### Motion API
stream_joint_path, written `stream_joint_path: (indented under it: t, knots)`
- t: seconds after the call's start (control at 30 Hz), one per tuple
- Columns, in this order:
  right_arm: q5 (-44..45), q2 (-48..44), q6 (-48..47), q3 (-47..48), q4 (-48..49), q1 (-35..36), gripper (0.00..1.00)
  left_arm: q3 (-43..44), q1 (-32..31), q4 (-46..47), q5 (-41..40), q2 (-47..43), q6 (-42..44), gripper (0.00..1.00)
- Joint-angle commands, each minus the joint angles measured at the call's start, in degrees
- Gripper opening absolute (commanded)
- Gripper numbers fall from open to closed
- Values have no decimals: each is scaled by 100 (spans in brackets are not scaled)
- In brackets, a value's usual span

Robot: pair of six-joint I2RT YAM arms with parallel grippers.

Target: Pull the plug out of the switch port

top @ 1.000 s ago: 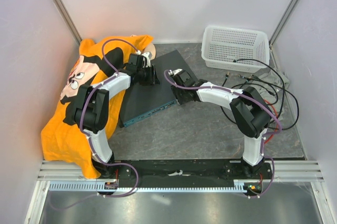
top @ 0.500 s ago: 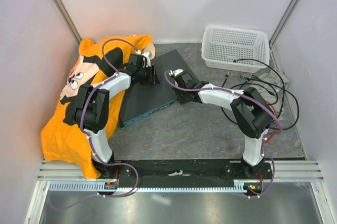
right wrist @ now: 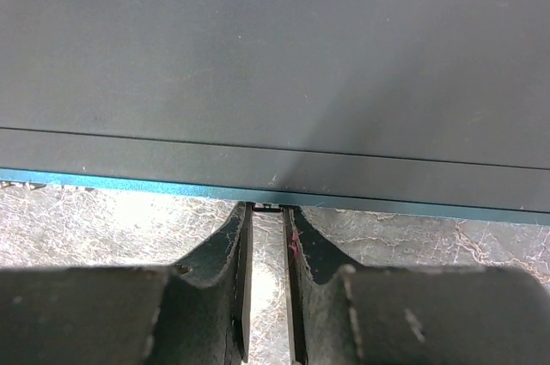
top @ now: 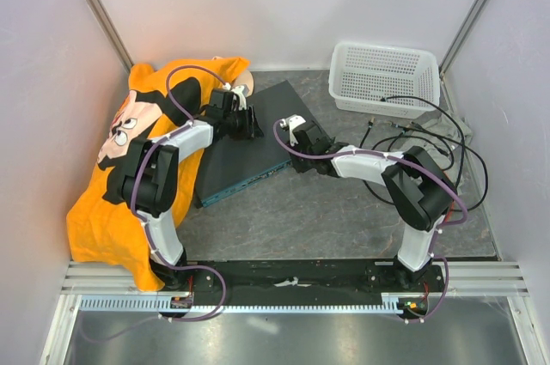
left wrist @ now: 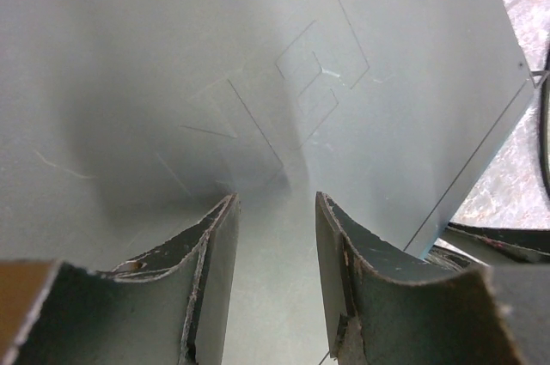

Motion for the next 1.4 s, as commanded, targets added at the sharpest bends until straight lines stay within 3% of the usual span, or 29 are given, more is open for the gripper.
stream_joint_path:
  t: [0.0,0.83,1.37]
  knots:
    - [-283,-185,-46,-179,177,24,0,-308,-72,6,259,-236,-148,48]
    - [-476,-826,69,-1119,-7,24,1,-229,-134,-126,110,229,-226,49]
    - [-512,-809,87,-1093,-33,24,1,-221,-125,-126,136,238,-218,49]
